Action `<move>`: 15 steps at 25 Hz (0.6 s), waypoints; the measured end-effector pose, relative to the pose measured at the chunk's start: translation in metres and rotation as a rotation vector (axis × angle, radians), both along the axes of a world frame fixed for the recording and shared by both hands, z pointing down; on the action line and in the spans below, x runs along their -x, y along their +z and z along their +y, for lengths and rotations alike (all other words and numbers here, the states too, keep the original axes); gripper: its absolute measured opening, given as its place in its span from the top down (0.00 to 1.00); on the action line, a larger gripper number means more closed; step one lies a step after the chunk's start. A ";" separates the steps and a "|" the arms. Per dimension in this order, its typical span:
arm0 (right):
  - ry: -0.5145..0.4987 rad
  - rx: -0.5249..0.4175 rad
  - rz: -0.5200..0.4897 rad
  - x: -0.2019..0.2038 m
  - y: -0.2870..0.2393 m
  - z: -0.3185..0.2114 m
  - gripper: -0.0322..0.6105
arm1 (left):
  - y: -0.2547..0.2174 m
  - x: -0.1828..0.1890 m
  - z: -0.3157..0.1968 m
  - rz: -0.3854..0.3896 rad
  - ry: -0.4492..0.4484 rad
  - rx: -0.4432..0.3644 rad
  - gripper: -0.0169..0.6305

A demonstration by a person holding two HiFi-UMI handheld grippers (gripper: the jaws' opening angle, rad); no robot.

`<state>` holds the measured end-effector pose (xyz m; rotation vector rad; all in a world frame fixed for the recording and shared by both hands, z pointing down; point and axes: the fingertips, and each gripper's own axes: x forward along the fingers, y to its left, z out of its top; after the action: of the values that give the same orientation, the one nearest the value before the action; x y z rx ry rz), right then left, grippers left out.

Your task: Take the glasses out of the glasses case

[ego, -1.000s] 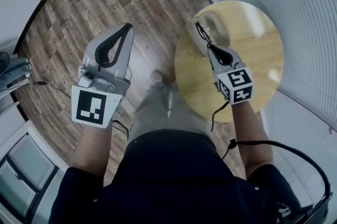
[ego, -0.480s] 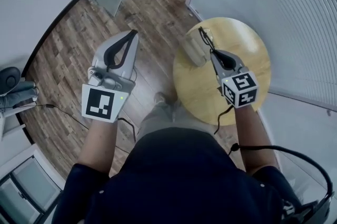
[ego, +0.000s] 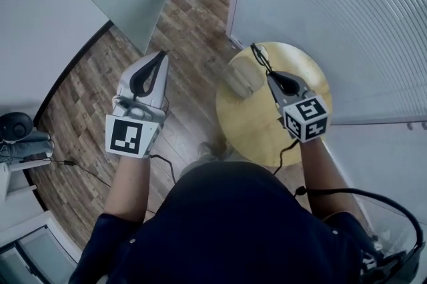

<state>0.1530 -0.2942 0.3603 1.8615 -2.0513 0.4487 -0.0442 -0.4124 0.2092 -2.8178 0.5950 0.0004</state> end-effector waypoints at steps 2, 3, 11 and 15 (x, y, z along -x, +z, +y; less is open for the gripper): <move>0.009 -0.034 0.020 -0.004 -0.018 0.003 0.90 | -0.015 -0.003 0.005 0.021 0.021 -0.038 0.97; 0.014 -0.052 0.027 -0.005 -0.027 0.004 0.90 | -0.021 -0.004 0.007 0.024 0.028 -0.049 0.97; 0.046 -0.141 0.084 -0.004 -0.079 0.015 0.90 | -0.059 -0.006 0.020 0.061 0.070 -0.108 0.97; 0.066 -0.171 0.085 -0.008 -0.089 0.020 0.90 | -0.062 -0.002 0.020 0.069 0.058 -0.105 0.97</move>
<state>0.1613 -0.2743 0.2718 2.0141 -2.0326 0.2114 -0.0417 -0.3926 0.1473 -2.7411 0.5120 0.1357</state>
